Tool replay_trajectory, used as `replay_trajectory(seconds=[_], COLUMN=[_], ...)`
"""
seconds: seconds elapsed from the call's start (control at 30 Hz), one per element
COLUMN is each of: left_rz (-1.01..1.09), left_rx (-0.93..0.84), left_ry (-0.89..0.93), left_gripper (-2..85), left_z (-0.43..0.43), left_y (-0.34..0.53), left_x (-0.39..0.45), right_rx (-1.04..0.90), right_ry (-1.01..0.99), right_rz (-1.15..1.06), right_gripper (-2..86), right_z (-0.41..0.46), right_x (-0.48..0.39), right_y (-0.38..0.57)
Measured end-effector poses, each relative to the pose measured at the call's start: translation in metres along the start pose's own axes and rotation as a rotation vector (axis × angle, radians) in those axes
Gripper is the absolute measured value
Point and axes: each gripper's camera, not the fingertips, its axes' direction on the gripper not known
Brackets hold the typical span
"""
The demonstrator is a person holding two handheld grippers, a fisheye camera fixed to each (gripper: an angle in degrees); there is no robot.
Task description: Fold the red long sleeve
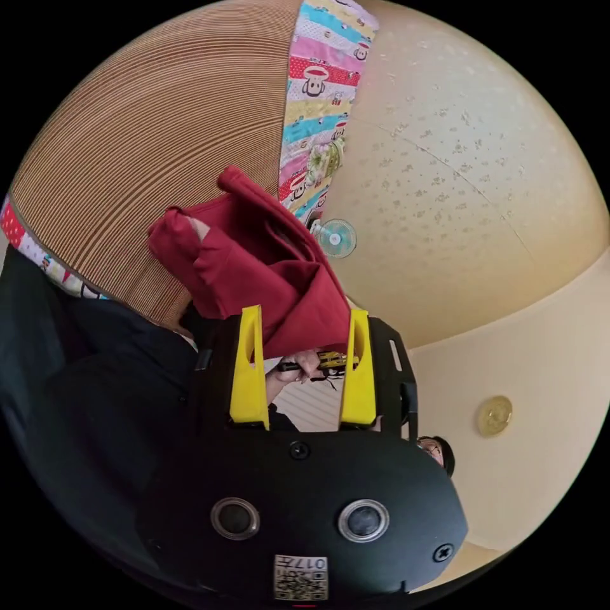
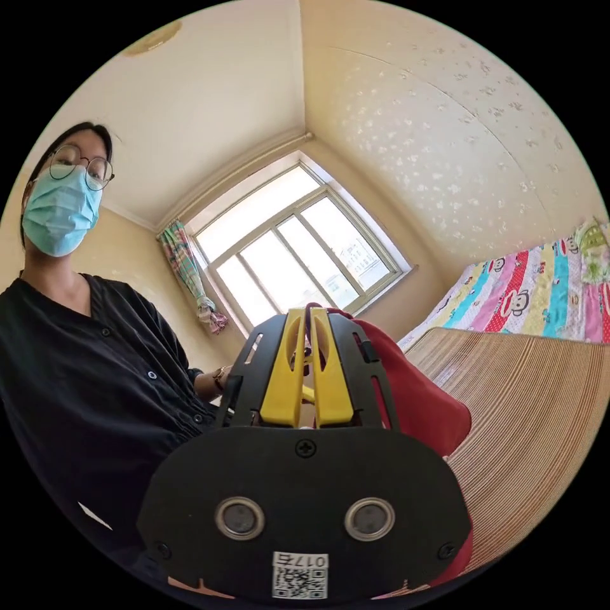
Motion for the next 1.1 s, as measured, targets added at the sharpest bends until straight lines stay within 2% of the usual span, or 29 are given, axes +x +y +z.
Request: replay_trajectory(seconds=[0.1, 0.2, 0.23, 0.27, 0.3, 0.4, 0.43, 0.5, 0.53, 0.6, 0.67, 0.7, 0.77, 0.87, 0.97, 1.0, 1.07, 1.1], left_rz=[-0.138, -0.259, -0.235, -0.169, -0.129, 0.022, 0.084, 0.180, 0.271, 0.435, 0.670, 0.725, 0.945, 1.152, 1.271, 1.296, 1.386, 1.403], left_rx=[-0.068, -0.067, 0.015, 0.057, 0.055, -0.016, -0.024, -0.063, -0.130, -0.252, -0.426, -0.478, -0.680, -0.802, -0.956, -0.990, -1.108, -1.134], left_ry=[0.074, 0.406, 0.595, 0.697, 0.705, 0.546, 0.541, 0.647, 0.707, 0.669, 0.777, 0.813, 0.873, 0.896, 0.955, 0.969, 0.988, 0.983], left_gripper=[18.5, 19.1, 18.1, 16.3, 15.4, 10.3, 7.2, 4.1, 3.5, 2.9, 2.4, 2.3, 2.1, 2.1, 1.9, 1.9, 1.9, 1.9], left_z=[0.013, 0.041, 0.041, 0.036, 0.033, 0.012, 0.006, 0.003, 0.005, 0.008, 0.012, 0.012, 0.007, -0.010, -0.015, -0.015, -0.010, -0.006], left_y=[0.004, 0.005, 0.005, 0.001, -0.003, -0.017, -0.020, -0.024, -0.026, -0.018, 0.012, 0.022, 0.073, 0.136, 0.194, 0.207, 0.259, 0.272], left_x=[-0.050, -0.098, -0.106, -0.104, -0.100, -0.074, -0.064, -0.047, -0.030, 0.001, 0.041, 0.050, 0.084, 0.107, 0.113, 0.114, 0.112, 0.110], right_rx=[-0.003, -0.005, -0.015, -0.022, -0.040, -0.112, -0.150, -0.197, -0.226, -0.246, -0.273, -0.299, -0.332, -0.276, -0.171, -0.126, -0.097, -0.107], right_ry=[0.019, -0.044, -0.081, -0.099, -0.128, -0.171, -0.195, -0.227, -0.238, -0.261, -0.286, -0.291, -0.270, -0.216, -0.034, 0.102, 0.266, 0.340], right_rz=[-0.040, -0.070, -0.087, -0.098, -0.130, -0.220, -0.240, -0.237, -0.231, -0.228, -0.227, -0.244, -0.287, -0.322, -0.269, -0.203, -0.105, -0.055], right_gripper=[1.0, 1.0, 1.0, 1.0, 1.0, 1.0, 1.0, 1.0, 1.0, 1.1, 1.3, 1.4, 1.6, 1.8, 2.0, 2.3, 4.7, 9.3], right_z=[0.016, 0.028, 0.030, 0.031, 0.034, 0.050, 0.063, 0.084, 0.100, 0.121, 0.140, 0.150, 0.156, 0.142, 0.115, 0.105, 0.097, 0.099], right_x=[-0.006, -0.014, -0.018, -0.020, -0.026, -0.044, -0.048, -0.050, -0.053, -0.056, -0.058, -0.060, -0.061, -0.054, -0.030, -0.014, 0.013, 0.032], right_y=[-0.010, -0.007, -0.003, 0.000, 0.006, 0.023, 0.031, 0.042, 0.050, 0.062, 0.074, 0.080, 0.087, 0.092, 0.093, 0.093, 0.093, 0.093])
